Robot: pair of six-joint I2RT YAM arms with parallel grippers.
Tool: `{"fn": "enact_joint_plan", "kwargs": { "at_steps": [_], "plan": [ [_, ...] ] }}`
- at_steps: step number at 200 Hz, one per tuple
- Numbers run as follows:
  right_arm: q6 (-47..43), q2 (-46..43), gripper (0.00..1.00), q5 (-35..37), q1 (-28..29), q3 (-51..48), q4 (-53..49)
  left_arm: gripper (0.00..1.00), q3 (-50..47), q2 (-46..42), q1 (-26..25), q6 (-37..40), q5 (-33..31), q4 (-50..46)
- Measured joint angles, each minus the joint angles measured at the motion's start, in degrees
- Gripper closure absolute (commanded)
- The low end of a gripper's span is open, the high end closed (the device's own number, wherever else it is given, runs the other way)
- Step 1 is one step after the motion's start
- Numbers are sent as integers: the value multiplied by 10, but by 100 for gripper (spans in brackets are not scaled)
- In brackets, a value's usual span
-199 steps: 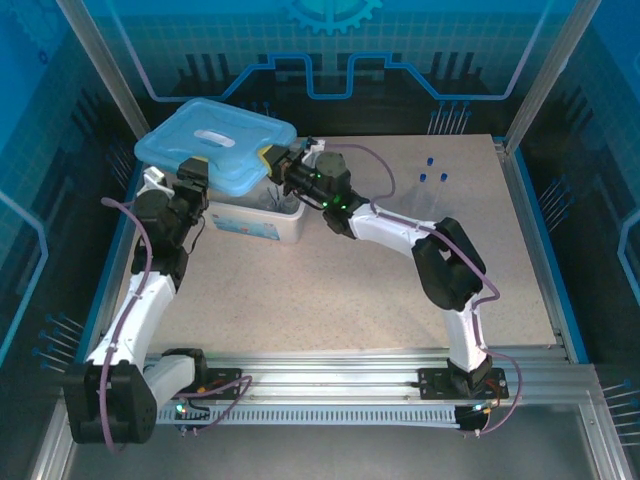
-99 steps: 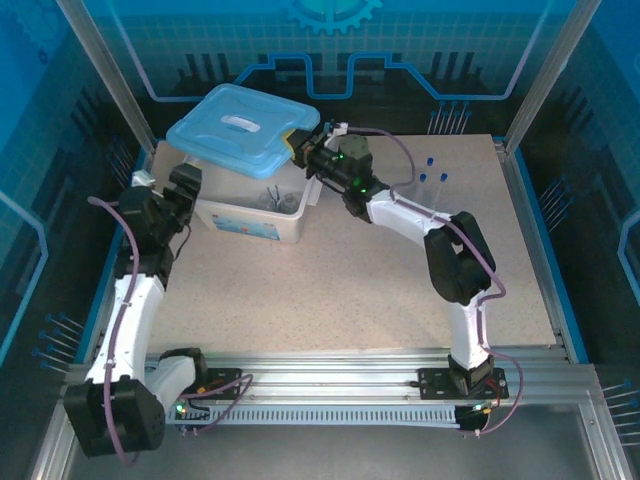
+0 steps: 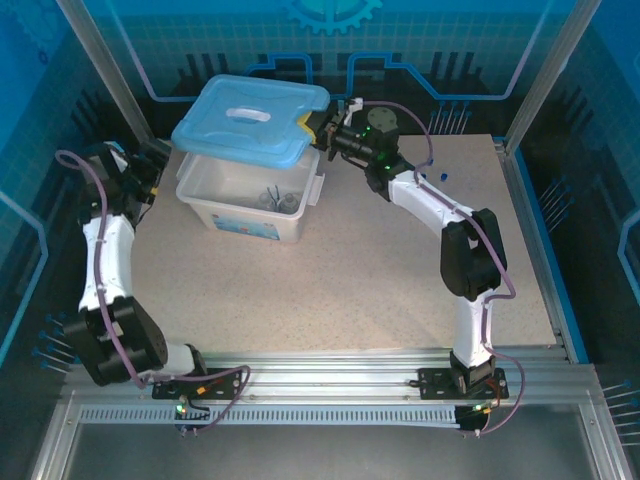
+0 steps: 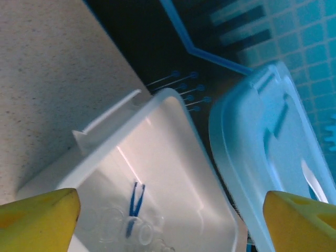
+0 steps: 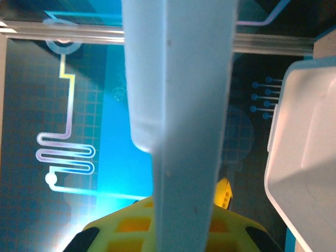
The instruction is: Organize the chemistry lab equipment
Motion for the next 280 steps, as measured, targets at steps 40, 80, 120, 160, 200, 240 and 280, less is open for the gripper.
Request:
{"fn": "enact_joint_plan", "kwargs": {
  "at_steps": [40,80,120,160,200,240,280],
  "plan": [
    [-6,0,95,-50,0,0,-17,25,32,54,18,32,21,-35],
    [-4,4,95,-74,2,-2,-17,26,75,112,37,43,63,-42],
    [-3,14,95,-76,2,-4,-10,27,123,163,43,43,86,-45],
    [3,39,95,-75,4,-4,-4,27,145,187,42,43,88,-44],
    [5,56,95,-74,11,-4,-3,25,172,236,32,55,87,-43],
    [9,63,95,-74,15,-11,1,25,184,285,17,59,86,-41],
    [10,68,94,-74,14,-15,7,25,205,318,0,72,86,-41]
  ]
}}
